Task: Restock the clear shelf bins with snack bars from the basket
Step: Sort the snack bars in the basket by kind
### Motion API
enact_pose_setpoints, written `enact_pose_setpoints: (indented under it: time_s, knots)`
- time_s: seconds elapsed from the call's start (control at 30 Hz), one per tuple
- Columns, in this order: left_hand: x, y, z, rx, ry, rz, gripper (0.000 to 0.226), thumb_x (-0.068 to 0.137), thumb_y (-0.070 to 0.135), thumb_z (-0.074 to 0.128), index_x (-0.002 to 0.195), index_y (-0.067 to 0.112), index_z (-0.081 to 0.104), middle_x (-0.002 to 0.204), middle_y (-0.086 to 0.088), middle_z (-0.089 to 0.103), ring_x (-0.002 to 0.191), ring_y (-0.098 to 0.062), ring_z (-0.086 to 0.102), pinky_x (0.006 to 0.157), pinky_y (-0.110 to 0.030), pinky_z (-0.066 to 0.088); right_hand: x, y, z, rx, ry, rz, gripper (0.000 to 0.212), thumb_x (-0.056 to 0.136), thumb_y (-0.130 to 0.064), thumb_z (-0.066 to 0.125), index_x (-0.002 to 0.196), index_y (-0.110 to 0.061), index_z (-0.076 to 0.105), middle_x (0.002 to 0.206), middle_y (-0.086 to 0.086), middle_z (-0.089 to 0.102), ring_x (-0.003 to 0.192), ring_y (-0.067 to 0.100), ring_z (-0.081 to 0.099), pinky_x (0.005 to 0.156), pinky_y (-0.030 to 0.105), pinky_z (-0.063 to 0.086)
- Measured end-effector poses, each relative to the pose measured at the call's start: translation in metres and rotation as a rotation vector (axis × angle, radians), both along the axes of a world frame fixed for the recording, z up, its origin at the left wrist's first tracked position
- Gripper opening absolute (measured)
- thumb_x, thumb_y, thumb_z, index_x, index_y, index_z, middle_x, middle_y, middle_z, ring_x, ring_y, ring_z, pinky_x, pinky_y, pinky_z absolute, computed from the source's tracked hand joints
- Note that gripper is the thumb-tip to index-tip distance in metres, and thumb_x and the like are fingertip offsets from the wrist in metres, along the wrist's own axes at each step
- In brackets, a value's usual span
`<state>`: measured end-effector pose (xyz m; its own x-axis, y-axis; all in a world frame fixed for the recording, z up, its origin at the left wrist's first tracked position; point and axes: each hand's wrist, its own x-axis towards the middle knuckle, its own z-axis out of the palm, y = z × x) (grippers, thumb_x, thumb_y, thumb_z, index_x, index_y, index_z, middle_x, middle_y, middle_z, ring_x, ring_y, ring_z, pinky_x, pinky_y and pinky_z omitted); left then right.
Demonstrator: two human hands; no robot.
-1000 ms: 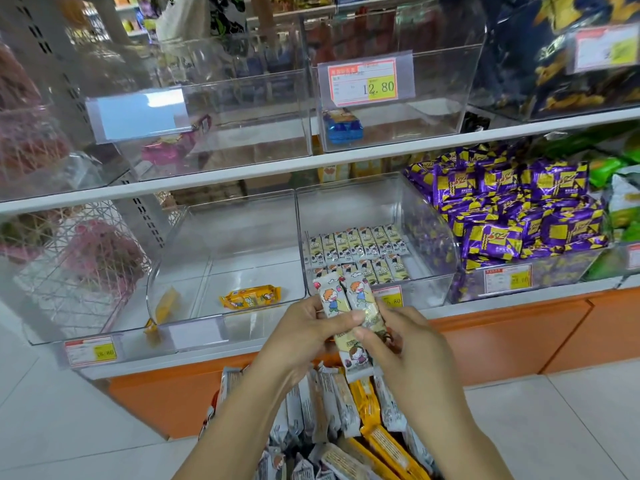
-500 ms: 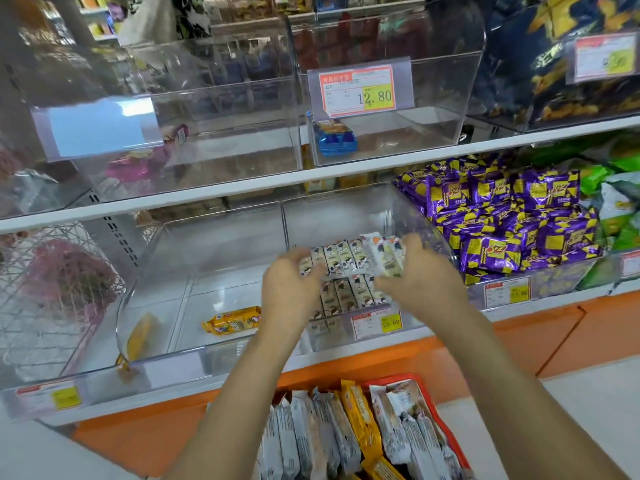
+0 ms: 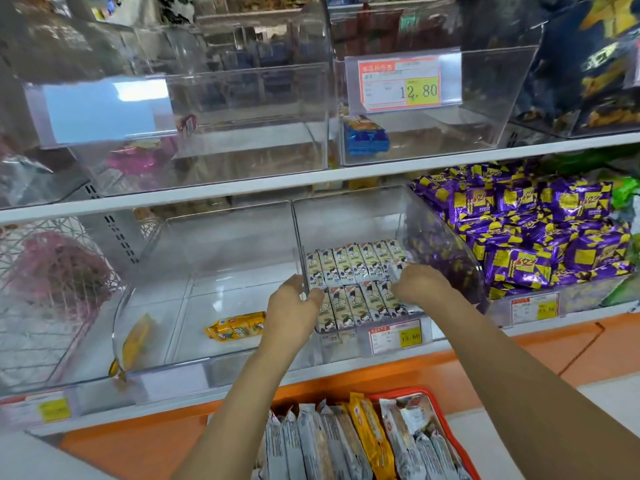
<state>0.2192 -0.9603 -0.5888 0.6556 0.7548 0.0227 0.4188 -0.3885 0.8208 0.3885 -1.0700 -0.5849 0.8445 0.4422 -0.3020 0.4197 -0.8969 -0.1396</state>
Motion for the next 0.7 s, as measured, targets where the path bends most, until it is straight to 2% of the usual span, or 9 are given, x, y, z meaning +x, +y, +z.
enact_pose_setpoints:
  time_s: [0.07,0.2,0.33,0.37,0.47,0.53,0.6,0.63,0.7]
  knots:
    - [0.000,0.001,-0.003,-0.007,-0.016,-0.012,0.024,0.092,0.021,0.049,0.111,0.009,0.060,0.093,-0.010,0.066,0.064,-0.020,0.053,0.059,-0.027,0.041,-0.003,0.005,-0.003,-0.037,-0.019,-0.023,0.040,0.095,-0.018,0.047,0.130,-0.001,0.050,0.138,0.017,0.047,0.121,0.030,0.050,0.094,0.037,0.047]
    - [-0.001,0.002,-0.005,0.020,-0.018,-0.026,0.025,0.092,0.022,0.050,0.111,0.011,0.059,0.098,-0.007,0.065,0.070,-0.022,0.055,0.063,-0.028,0.043,-0.008,0.006,-0.005,-0.135,-0.070,-0.065,0.053,0.095,-0.014,0.047,0.144,0.001,0.031,0.153,0.019,0.019,0.134,0.034,0.034,0.104,0.044,0.042]
    - [-0.001,0.001,-0.004,0.042,-0.016,-0.027,0.023,0.092,0.022,0.049,0.109,0.011,0.060,0.096,-0.009,0.065,0.068,-0.022,0.054,0.061,-0.028,0.040,-0.003,0.001,-0.005,-0.169,-0.050,-0.002,0.028,0.093,-0.010,0.042,0.116,0.000,0.056,0.123,0.015,0.056,0.115,0.029,0.056,0.087,0.036,0.049]
    - [-0.001,0.001,-0.004,0.044,-0.018,-0.026,0.023,0.092,0.022,0.049,0.109,0.011,0.060,0.097,-0.008,0.065,0.067,-0.022,0.054,0.062,-0.027,0.041,0.000,0.002,-0.005,-0.156,-0.019,-0.013,0.035,0.093,-0.012,0.044,0.124,0.001,0.049,0.121,0.015,0.056,0.115,0.029,0.056,0.083,0.035,0.048]
    - [-0.002,0.000,-0.004,0.057,-0.019,-0.025,0.025,0.092,0.023,0.049,0.112,0.013,0.060,0.101,-0.006,0.065,0.072,-0.023,0.056,0.065,-0.027,0.042,0.007,0.000,-0.006,-0.056,0.020,-0.088,0.082,0.091,-0.013,0.049,0.152,-0.009,-0.006,0.137,0.021,0.044,0.116,0.032,0.053,0.079,0.036,0.048]
    - [-0.002,0.000,-0.004,0.056,-0.023,-0.020,0.026,0.092,0.024,0.049,0.113,0.014,0.060,0.104,-0.006,0.065,0.074,-0.023,0.057,0.066,-0.027,0.042,0.008,-0.004,-0.003,-0.021,0.024,-0.085,0.086,0.091,-0.014,0.050,0.151,-0.015,-0.012,0.142,0.024,0.035,0.119,0.034,0.049,0.083,0.038,0.049]
    - [-0.001,0.000,-0.004,0.057,-0.025,-0.015,0.027,0.092,0.024,0.049,0.114,0.014,0.061,0.108,-0.007,0.065,0.077,-0.024,0.058,0.067,-0.026,0.042,0.009,-0.006,-0.001,-0.029,0.028,-0.062,0.078,0.093,-0.017,0.048,0.152,-0.011,-0.003,0.141,0.023,0.038,0.116,0.033,0.050,0.083,0.037,0.047]
    - [-0.001,0.000,-0.004,0.057,-0.024,-0.011,0.029,0.092,0.025,0.049,0.116,0.014,0.061,0.109,-0.008,0.065,0.080,-0.026,0.059,0.068,-0.026,0.042,0.011,-0.006,0.000,-0.046,0.041,-0.041,0.067,0.093,-0.016,0.046,0.149,-0.005,0.013,0.131,0.020,0.048,0.104,0.030,0.055,0.075,0.035,0.046]
    - [-0.001,0.001,-0.005,0.048,-0.020,0.004,0.031,0.092,0.024,0.049,0.117,0.011,0.061,0.110,-0.013,0.065,0.091,-0.031,0.061,0.071,-0.028,0.043,0.008,-0.008,0.007,-0.066,0.100,-0.001,0.018,0.092,-0.012,0.042,0.106,-0.002,0.047,0.085,0.011,0.049,0.068,0.019,0.046,0.056,0.029,0.038]
